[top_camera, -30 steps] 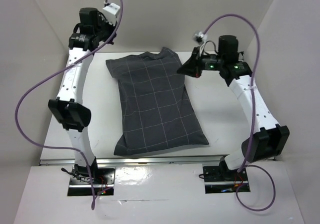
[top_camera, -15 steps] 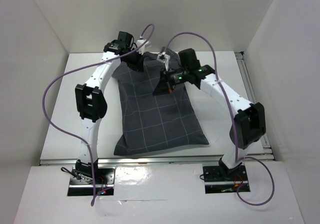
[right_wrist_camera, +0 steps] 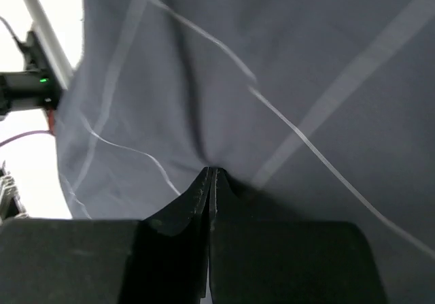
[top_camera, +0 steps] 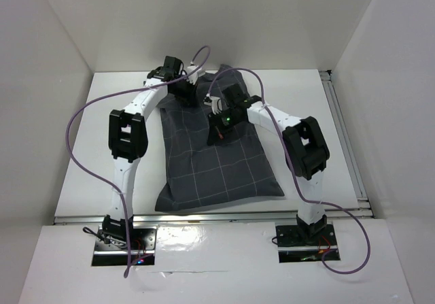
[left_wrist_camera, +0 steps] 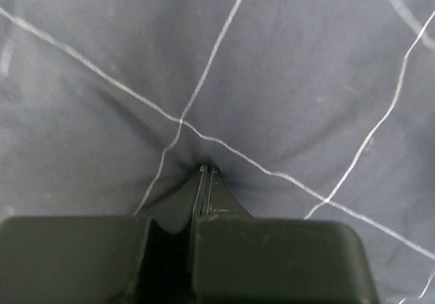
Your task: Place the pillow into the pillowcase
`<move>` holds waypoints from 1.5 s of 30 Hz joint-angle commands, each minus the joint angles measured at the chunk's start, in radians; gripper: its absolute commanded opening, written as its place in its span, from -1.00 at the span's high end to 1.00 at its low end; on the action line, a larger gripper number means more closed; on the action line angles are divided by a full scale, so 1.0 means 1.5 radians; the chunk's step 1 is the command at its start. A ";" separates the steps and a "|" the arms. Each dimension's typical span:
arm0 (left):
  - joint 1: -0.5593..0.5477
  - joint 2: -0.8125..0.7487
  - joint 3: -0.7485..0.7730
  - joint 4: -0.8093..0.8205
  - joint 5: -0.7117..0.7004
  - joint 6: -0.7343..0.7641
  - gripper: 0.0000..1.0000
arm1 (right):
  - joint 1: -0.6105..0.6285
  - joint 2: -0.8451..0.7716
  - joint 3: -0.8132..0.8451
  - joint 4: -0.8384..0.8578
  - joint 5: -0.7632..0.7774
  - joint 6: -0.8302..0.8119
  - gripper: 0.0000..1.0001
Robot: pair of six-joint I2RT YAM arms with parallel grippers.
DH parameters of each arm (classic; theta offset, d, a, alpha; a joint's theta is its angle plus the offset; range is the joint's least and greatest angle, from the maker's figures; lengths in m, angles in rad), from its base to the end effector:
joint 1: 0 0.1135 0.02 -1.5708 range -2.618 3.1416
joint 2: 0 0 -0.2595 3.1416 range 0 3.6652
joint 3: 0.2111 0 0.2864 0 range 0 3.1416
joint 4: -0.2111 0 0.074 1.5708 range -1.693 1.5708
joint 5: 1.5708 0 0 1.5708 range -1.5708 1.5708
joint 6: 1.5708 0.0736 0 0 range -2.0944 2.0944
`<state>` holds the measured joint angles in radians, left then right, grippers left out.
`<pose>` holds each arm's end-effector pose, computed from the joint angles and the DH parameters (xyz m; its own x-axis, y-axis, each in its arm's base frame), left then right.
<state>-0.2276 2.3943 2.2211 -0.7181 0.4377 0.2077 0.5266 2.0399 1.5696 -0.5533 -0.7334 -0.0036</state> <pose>0.5628 -0.1624 0.1913 -0.6459 0.3413 -0.6829 0.6102 0.7684 -0.1931 0.3912 0.2844 0.1617 -0.7359 -0.4309 -0.5223 -0.6771 0.4657 0.5698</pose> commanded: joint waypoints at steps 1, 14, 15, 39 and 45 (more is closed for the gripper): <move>0.040 -0.049 -0.098 0.020 -0.021 0.017 1.00 | -0.034 -0.030 -0.006 -0.054 0.074 -0.041 1.00; 0.124 -0.200 -0.316 -0.121 -0.021 0.107 1.00 | -0.205 -0.083 -0.034 -0.111 0.158 -0.129 1.00; 0.124 -0.206 -0.316 -0.134 -0.021 0.107 1.00 | -0.205 -0.072 -0.026 -0.111 0.168 -0.130 1.00; 0.070 -0.103 -0.082 -0.142 -0.007 0.058 1.00 | 0.039 -0.012 -0.046 -0.326 0.027 -0.459 1.00; 0.070 -0.122 -0.144 -0.108 -0.020 0.064 1.00 | -0.006 0.070 -0.096 -0.233 0.237 -0.433 1.00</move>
<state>-0.1204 2.2368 2.0457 -0.9199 0.4179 0.3065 0.5694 2.0617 1.4670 -0.9730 -0.7609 -0.6209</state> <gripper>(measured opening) 0.027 0.006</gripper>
